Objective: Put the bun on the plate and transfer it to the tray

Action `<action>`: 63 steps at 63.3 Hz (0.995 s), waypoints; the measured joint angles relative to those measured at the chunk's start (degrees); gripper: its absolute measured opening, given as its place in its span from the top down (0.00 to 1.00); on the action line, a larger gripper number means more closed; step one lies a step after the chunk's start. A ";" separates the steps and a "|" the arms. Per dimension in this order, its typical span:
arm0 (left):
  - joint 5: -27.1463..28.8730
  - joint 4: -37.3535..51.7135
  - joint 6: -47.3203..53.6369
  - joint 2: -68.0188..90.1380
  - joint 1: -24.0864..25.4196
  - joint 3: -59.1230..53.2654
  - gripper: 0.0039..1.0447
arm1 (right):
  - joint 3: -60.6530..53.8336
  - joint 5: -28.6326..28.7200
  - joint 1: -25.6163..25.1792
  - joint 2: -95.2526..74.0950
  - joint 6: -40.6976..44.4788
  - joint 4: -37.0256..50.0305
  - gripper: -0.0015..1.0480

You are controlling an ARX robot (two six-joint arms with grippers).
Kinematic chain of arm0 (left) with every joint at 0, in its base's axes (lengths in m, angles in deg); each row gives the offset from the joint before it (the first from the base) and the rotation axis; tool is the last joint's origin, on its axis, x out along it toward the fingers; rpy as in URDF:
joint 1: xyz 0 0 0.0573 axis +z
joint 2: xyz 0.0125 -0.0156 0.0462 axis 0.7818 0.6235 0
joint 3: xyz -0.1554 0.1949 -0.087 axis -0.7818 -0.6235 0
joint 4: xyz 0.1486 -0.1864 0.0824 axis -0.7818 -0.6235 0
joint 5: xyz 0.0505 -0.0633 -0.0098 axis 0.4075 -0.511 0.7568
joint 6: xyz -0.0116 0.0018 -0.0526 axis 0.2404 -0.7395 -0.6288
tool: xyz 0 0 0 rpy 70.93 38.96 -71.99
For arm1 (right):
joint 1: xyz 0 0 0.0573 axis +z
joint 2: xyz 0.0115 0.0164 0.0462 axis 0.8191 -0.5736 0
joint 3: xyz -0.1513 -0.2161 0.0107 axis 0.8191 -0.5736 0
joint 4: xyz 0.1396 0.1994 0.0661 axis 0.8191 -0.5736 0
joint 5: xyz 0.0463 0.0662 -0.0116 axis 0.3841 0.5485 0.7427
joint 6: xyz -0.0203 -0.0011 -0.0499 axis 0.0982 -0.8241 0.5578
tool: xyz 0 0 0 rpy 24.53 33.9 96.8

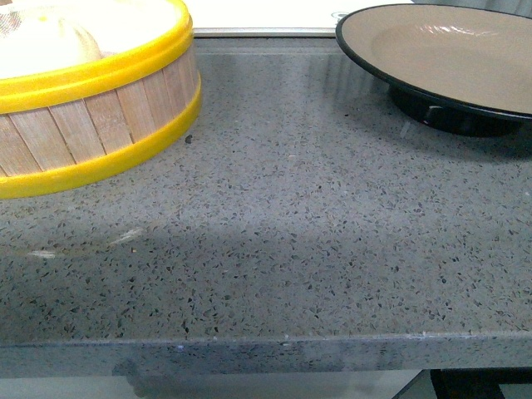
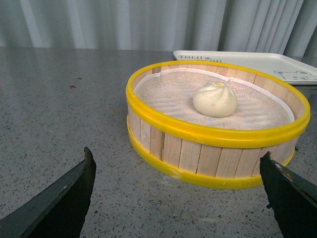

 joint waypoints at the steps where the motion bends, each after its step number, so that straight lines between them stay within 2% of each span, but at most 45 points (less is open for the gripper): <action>1: 0.00 0.00 0.00 0.00 0.00 0.00 0.06 | 0.00 -0.02 0.00 0.00 0.00 0.00 0.09; 63: 0.00 0.00 -0.02 0.00 0.00 0.00 0.06 | 0.00 0.00 0.00 0.00 0.00 0.00 0.09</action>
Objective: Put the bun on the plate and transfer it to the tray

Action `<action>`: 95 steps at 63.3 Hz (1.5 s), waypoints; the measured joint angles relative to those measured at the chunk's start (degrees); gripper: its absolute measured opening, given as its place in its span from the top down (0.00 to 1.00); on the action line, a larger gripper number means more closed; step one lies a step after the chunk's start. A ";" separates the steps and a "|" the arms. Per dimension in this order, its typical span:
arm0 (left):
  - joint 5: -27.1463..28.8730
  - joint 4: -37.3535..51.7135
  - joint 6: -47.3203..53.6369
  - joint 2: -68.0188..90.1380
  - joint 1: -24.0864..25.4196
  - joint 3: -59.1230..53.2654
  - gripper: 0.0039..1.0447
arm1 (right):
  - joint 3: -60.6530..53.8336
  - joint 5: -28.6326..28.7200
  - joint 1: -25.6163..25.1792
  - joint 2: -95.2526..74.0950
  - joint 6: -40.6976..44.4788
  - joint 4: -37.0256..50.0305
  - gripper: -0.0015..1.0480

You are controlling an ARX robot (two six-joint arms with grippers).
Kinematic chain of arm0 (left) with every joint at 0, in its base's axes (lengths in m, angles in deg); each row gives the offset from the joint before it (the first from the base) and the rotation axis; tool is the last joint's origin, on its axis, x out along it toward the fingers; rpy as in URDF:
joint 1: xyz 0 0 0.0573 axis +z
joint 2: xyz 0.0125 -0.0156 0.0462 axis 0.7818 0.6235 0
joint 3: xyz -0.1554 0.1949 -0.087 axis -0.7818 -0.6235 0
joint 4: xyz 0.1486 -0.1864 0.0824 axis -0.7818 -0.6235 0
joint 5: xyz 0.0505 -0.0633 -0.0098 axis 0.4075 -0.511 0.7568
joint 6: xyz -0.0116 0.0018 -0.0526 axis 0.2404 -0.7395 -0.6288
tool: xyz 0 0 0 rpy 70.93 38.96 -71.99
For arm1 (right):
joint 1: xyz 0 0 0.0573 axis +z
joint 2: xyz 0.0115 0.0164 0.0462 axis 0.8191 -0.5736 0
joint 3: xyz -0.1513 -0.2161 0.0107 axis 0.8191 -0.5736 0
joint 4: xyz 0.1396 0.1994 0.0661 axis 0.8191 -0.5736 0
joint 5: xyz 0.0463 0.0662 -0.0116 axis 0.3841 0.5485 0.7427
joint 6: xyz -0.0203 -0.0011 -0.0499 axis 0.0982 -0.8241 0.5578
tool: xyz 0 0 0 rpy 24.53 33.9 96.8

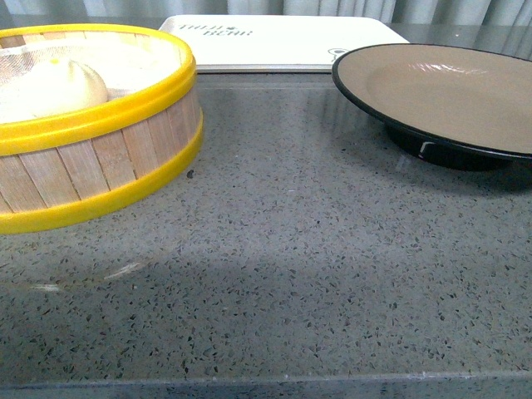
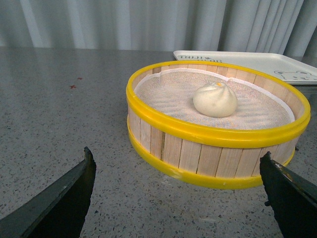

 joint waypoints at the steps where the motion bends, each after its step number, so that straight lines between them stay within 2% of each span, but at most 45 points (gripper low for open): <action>1: 0.00 0.00 0.02 0.00 0.00 0.00 0.06 | 0.00 -0.02 0.00 0.00 0.00 0.00 0.09; 3: 1.90 -2.36 -0.85 1.40 -0.79 0.72 0.06 | 0.00 -0.02 0.00 0.00 0.00 0.00 0.09; 6: 11.61 -15.15 -5.03 8.87 -2.19 6.29 0.06 | 0.00 -0.02 0.00 -0.02 0.00 0.00 0.09; 10: 16.15 -24.00 -7.43 18.56 -0.96 12.20 0.06 | 0.00 -0.02 0.00 0.00 0.00 0.00 0.09; 18: 14.51 -21.35 -8.09 25.07 2.91 19.04 0.06 | 0.00 -0.02 0.00 -0.02 0.00 0.00 0.09; 26: 12.85 -14.29 -7.54 30.77 4.87 26.53 0.06 | 0.00 -0.02 0.00 0.00 0.00 0.00 0.09; 32: 12.33 -7.17 -5.44 39.63 3.32 32.89 0.06 | 0.00 -0.02 0.00 0.00 0.00 0.00 0.09; 39: 11.37 -3.37 -2.95 49.22 0.09 38.66 0.06 | 0.00 0.00 0.00 0.00 0.00 0.00 0.09; 55: 8.87 -6.51 0.20 67.08 -4.94 49.27 0.06 | 0.00 0.00 0.00 0.00 0.00 0.00 0.09; 68: 6.54 -9.11 -0.87 69.57 -5.90 49.64 0.06 | 0.00 0.00 0.00 0.00 0.00 0.00 0.09; 78: 4.46 -9.57 -2.78 70.71 -8.48 49.64 0.06 | 0.00 0.00 0.00 0.00 0.00 0.00 0.09; 95: 4.92 -9.53 -3.48 74.42 -12.94 51.63 0.06 | 0.00 -0.02 0.00 0.00 0.00 0.00 0.09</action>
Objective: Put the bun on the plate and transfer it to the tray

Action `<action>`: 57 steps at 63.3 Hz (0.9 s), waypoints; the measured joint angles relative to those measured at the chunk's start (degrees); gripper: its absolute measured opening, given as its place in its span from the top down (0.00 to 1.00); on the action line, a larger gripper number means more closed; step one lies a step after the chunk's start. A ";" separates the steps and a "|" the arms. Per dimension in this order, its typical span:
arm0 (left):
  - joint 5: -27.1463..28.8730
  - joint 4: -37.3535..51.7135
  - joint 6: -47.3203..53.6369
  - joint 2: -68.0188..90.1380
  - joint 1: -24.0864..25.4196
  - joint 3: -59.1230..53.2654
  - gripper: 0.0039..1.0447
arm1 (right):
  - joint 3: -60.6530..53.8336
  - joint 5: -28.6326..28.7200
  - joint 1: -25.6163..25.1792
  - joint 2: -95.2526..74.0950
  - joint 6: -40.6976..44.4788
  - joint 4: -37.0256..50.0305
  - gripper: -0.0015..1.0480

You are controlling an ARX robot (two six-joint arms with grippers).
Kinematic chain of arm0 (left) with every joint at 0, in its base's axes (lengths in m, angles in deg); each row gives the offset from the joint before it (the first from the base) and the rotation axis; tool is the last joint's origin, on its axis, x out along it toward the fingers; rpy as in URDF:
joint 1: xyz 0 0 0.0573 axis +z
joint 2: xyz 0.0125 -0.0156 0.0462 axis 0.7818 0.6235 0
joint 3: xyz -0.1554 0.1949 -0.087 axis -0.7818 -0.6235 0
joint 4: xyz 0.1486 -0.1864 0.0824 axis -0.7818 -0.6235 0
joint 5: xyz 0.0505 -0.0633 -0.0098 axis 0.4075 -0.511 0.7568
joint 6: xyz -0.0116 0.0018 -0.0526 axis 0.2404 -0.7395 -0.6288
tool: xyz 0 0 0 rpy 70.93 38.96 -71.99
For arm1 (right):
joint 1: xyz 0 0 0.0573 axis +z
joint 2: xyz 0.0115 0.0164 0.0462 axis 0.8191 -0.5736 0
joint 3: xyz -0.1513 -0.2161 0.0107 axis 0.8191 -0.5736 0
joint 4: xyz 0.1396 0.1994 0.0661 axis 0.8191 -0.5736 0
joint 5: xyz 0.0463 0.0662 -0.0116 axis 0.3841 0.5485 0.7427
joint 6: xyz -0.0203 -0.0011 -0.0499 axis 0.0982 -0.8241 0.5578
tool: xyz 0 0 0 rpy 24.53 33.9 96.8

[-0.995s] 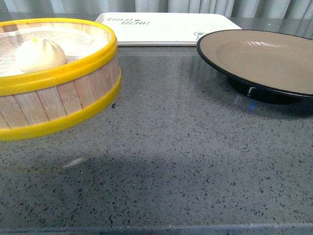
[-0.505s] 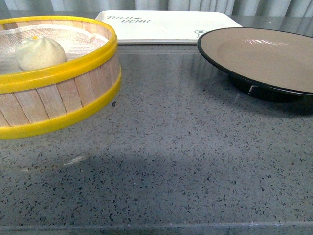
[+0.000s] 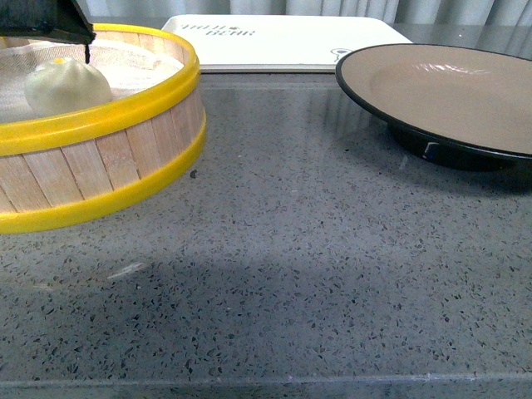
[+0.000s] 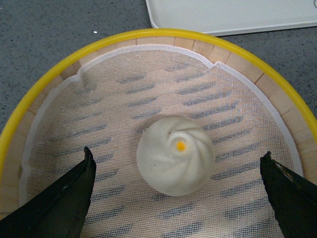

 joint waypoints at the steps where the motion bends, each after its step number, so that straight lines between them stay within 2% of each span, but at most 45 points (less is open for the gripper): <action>1: 0.00 0.00 0.00 0.17 -0.13 0.09 0.06 | 0.00 0.00 0.00 0.00 0.00 0.00 0.09; 13: 4.13 0.72 2.51 3.02 -1.99 1.62 0.06 | 0.00 0.00 0.00 0.00 0.00 0.00 0.09; 52: 4.63 -0.72 5.53 5.62 -2.60 1.64 0.06 | 0.00 0.00 0.00 0.00 0.00 0.00 0.09; 57: 4.63 -0.76 5.81 5.68 -2.71 1.64 0.16 | 0.00 0.00 0.00 0.00 0.00 0.00 0.09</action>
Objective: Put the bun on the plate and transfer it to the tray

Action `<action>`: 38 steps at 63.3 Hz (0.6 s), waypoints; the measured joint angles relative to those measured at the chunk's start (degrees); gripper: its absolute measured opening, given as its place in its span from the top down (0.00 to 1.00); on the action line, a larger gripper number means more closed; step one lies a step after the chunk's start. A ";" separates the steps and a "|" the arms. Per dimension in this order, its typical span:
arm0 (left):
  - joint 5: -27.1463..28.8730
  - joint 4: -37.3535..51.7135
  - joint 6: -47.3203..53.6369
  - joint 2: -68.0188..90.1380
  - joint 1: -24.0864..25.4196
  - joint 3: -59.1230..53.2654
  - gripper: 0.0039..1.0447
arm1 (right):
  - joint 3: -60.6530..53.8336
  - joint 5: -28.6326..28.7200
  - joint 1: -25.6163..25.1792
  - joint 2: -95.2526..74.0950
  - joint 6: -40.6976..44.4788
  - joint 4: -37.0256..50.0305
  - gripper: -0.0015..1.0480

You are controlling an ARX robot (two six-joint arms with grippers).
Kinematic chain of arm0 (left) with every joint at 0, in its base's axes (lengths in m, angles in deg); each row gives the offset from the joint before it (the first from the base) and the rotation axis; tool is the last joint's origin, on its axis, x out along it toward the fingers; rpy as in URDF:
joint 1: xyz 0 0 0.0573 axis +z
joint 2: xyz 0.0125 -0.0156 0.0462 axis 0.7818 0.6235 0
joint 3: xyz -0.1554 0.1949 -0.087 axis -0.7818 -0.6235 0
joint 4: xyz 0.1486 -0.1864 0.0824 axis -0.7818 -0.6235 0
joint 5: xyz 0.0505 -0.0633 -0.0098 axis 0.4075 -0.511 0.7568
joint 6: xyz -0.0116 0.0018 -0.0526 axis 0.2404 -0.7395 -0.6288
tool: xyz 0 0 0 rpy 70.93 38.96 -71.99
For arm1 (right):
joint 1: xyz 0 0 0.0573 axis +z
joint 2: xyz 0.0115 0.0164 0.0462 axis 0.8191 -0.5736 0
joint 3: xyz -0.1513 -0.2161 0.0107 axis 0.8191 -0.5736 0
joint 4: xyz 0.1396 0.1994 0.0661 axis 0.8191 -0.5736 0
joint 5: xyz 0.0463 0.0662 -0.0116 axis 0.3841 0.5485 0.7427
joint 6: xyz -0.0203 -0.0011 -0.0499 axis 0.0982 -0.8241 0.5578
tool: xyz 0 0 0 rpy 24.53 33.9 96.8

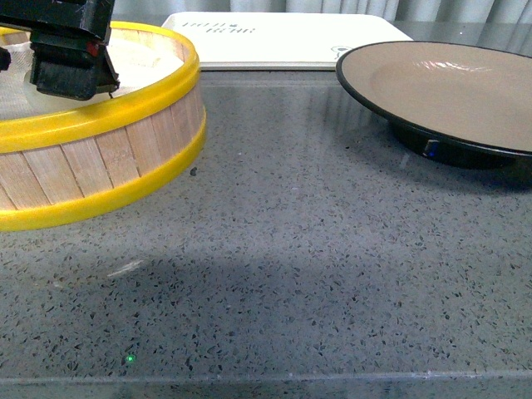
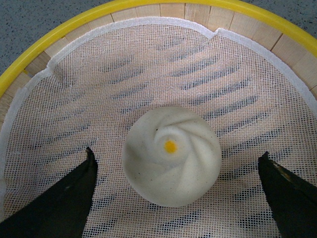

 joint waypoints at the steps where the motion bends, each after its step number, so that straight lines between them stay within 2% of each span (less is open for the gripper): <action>1: 0.02 0.00 0.02 0.00 -0.02 0.00 0.17 | 0.00 0.00 0.00 0.00 0.00 0.00 0.09; 5: 0.39 0.00 0.26 0.04 -0.11 0.00 0.26 | 0.00 0.02 0.00 0.00 0.00 0.00 0.09; 12: 0.37 -0.20 0.52 0.15 -0.17 0.09 0.48 | 0.00 0.00 0.00 0.00 0.00 0.00 0.09; 22: 0.31 -0.24 0.63 0.20 -0.17 0.52 0.70 | 0.00 0.02 0.00 0.00 0.00 0.00 0.09; 35: 0.07 -0.37 0.76 0.20 -0.17 0.94 0.97 | 0.00 0.00 0.00 0.00 0.00 0.00 0.09; 38: 0.22 -0.39 1.07 0.20 -0.17 1.01 0.97 | 0.00 0.00 0.00 0.00 0.00 0.00 0.09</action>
